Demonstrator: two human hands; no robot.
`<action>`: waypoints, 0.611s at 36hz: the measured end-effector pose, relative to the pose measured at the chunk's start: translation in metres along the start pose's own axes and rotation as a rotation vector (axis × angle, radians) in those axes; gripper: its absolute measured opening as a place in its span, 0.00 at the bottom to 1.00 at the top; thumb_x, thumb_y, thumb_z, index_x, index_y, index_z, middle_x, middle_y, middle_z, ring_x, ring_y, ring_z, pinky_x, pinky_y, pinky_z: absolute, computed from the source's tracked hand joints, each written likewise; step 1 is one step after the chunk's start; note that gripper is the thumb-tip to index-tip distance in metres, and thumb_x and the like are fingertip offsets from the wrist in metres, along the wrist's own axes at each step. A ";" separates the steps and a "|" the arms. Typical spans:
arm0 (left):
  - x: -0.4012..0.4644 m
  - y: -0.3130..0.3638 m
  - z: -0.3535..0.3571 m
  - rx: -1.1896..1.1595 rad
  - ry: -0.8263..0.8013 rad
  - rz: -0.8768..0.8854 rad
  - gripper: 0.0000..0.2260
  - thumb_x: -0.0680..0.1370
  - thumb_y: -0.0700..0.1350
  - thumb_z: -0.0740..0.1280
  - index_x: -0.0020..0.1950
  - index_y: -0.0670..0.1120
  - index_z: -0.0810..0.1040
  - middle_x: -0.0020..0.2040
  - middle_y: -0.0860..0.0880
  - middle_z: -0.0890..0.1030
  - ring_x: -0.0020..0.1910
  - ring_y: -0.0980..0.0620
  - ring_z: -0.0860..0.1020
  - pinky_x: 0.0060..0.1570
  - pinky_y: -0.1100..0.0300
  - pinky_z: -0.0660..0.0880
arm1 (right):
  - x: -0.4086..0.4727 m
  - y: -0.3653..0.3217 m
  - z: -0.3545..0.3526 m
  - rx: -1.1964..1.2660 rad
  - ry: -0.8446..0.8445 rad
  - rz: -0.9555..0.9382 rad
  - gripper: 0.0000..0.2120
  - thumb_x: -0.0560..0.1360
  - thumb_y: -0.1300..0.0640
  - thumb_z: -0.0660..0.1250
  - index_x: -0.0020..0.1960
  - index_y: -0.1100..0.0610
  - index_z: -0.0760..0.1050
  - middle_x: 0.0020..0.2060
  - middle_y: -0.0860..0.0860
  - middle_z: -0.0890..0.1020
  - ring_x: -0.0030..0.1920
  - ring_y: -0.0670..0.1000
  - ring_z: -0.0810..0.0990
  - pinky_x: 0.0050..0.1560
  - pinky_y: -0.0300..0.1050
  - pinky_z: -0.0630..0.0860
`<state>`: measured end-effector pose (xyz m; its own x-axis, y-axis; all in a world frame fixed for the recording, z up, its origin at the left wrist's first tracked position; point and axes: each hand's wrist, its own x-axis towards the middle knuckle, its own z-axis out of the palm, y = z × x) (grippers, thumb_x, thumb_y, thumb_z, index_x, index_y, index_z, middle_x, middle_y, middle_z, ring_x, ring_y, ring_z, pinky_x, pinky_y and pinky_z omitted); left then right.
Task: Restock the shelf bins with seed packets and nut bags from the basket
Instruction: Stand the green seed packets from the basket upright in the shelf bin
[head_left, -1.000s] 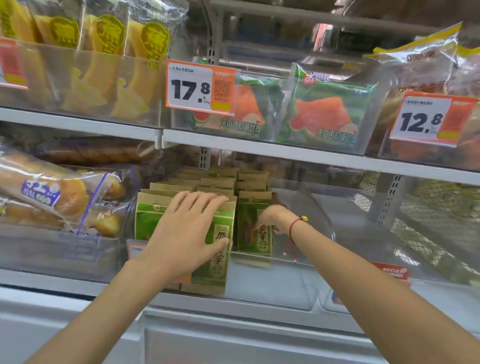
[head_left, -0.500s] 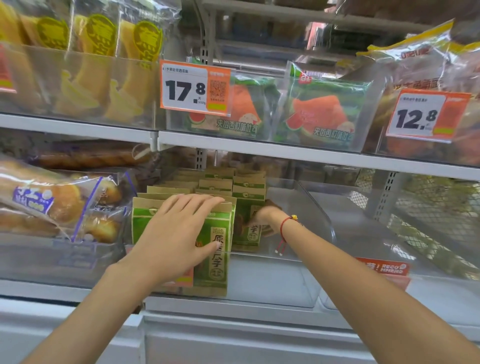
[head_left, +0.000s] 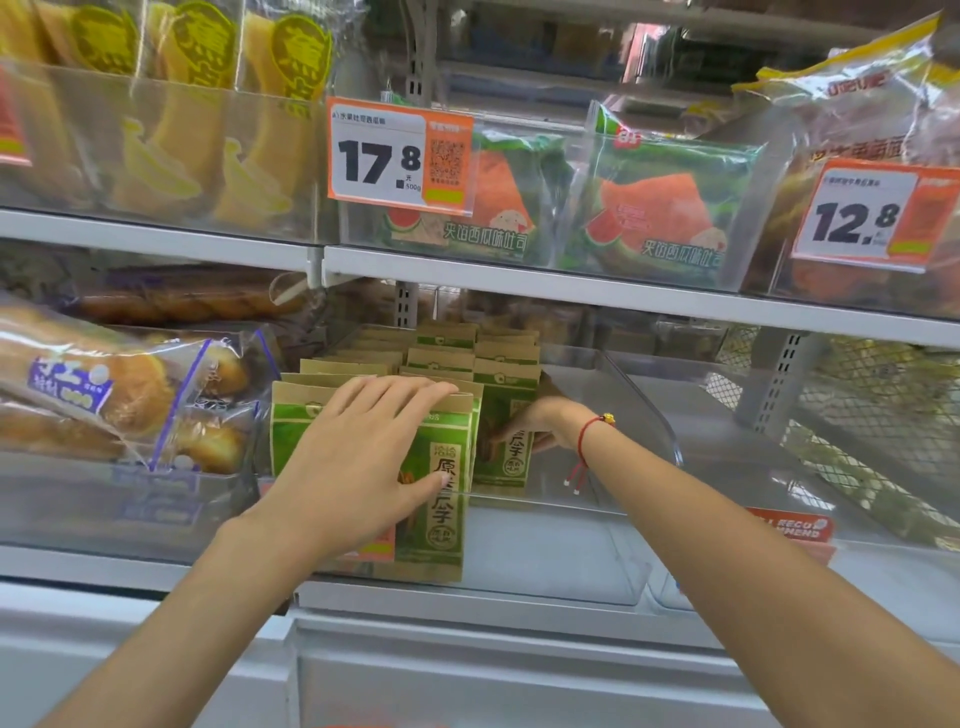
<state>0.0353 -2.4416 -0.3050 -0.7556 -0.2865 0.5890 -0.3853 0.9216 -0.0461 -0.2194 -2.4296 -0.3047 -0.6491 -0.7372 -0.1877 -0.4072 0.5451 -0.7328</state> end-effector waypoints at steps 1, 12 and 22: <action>0.000 0.000 0.000 -0.004 0.004 0.002 0.32 0.74 0.63 0.63 0.75 0.56 0.57 0.71 0.57 0.65 0.71 0.56 0.60 0.70 0.63 0.45 | 0.000 0.000 0.000 0.023 0.001 -0.011 0.38 0.62 0.65 0.79 0.67 0.55 0.65 0.63 0.56 0.75 0.62 0.59 0.75 0.40 0.44 0.80; -0.001 0.001 0.000 0.010 -0.014 -0.012 0.32 0.73 0.62 0.66 0.74 0.53 0.62 0.69 0.55 0.69 0.69 0.54 0.65 0.71 0.57 0.53 | -0.024 0.014 -0.012 -0.276 0.008 -0.102 0.22 0.74 0.56 0.71 0.66 0.57 0.72 0.63 0.56 0.76 0.60 0.55 0.77 0.52 0.45 0.80; -0.002 0.002 -0.002 0.019 -0.006 -0.008 0.33 0.74 0.62 0.64 0.75 0.53 0.58 0.70 0.55 0.68 0.70 0.54 0.64 0.71 0.57 0.52 | -0.014 0.017 0.007 -0.338 0.216 -0.182 0.34 0.63 0.49 0.79 0.62 0.58 0.67 0.53 0.55 0.79 0.48 0.57 0.82 0.43 0.52 0.83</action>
<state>0.0374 -2.4390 -0.3051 -0.7556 -0.2950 0.5849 -0.4011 0.9142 -0.0571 -0.2127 -2.4129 -0.3194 -0.6522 -0.7525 0.0922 -0.6914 0.5405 -0.4794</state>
